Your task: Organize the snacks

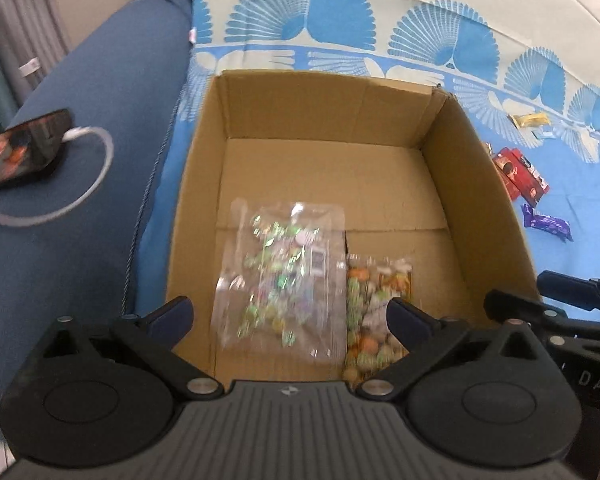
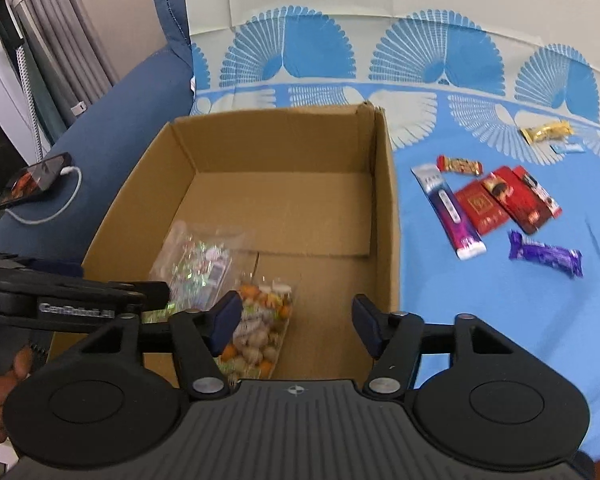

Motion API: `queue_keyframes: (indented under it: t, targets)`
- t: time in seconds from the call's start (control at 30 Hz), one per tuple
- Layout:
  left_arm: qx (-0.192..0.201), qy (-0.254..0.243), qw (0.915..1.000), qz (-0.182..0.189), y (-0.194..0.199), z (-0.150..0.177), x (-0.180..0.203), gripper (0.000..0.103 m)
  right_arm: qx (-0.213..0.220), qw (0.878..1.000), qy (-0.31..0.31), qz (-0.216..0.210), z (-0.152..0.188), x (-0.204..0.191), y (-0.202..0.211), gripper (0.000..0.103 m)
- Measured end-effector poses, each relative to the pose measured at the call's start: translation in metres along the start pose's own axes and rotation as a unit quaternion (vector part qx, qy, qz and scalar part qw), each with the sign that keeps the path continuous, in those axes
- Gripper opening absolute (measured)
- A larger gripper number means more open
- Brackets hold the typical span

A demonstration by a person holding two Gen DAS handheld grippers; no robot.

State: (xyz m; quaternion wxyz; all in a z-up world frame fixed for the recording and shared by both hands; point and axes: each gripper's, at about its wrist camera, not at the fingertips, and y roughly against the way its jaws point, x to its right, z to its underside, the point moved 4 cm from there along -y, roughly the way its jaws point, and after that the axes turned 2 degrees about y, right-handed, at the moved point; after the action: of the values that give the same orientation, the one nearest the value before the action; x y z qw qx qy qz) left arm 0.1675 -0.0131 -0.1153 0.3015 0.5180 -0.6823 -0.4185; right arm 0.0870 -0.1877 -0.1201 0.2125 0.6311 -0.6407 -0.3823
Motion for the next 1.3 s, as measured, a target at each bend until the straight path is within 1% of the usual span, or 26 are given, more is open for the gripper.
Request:
queue_keyframes:
  t: [0.07,0.17,0.27,0.3,0.4,0.47,0.57,0.93,1.3]
  targets:
    - [-0.001,0.007,0.9999,-0.008,0.012,0.012,-0.001,0.103,-0.001,1.000,0.002,0.001,0.008,-0.002,0.010,0.073]
    - [0.003,0.022,0.9995,-0.023,0.032,0.030,-0.002,0.103,0.000,1.000,0.008,-0.002,0.020,-0.007,0.027,0.079]
    - [0.022,0.045,0.9969,-0.060,0.053,0.050,-0.005,0.103,0.004,1.000,0.017,-0.006,0.032,-0.015,0.046,0.080]
    - [0.028,0.045,0.9966,-0.063,0.059,0.055,-0.005,0.103,0.008,1.000,0.021,-0.008,0.037,-0.018,0.054,0.081]
    - [0.033,0.032,0.9972,-0.059,0.074,0.066,-0.002,0.103,0.031,0.999,0.030,-0.011,0.045,-0.024,0.075,0.083]
    - [0.043,0.037,0.9967,-0.058,0.084,0.071,-0.002,0.103,0.052,0.998,0.039,-0.009,0.049,-0.029,0.090,0.086]
    - [0.052,0.044,0.9962,-0.055,0.096,0.075,0.000,0.103,0.071,0.996,0.045,-0.007,0.053,-0.033,0.105,0.088]
    - [0.087,0.030,0.9948,-0.045,0.132,0.088,0.013,0.103,0.095,0.994,0.049,-0.010,0.064,-0.040,0.137,0.089]
    - [0.104,0.026,0.9931,-0.047,0.148,0.092,0.018,0.103,0.115,0.992,0.051,-0.010,0.069,-0.041,0.153,0.090]
